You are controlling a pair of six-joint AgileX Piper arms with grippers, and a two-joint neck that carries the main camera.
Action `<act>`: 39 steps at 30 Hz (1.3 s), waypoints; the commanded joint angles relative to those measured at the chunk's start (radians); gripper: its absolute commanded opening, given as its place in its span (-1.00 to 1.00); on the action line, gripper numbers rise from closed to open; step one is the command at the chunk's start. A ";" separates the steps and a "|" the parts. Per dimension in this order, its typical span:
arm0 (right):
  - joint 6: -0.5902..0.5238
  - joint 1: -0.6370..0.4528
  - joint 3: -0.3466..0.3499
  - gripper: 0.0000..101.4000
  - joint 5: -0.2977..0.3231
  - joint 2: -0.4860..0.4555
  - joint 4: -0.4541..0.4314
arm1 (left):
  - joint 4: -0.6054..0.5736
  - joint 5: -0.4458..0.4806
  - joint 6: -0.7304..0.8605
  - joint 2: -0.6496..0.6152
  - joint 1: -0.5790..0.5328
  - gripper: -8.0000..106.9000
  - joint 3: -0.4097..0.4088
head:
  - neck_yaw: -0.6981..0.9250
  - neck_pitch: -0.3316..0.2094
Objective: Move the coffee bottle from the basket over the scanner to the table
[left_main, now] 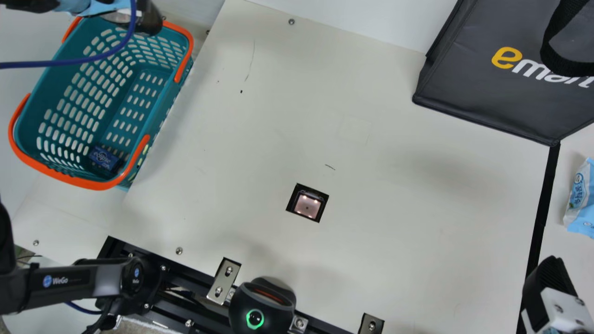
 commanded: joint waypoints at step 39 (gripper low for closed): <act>0.000 0.000 0.000 0.87 -0.003 0.000 0.000 | 0.078 0.151 -0.285 0.071 -0.394 -1.00 0.115 | 0.004 -0.029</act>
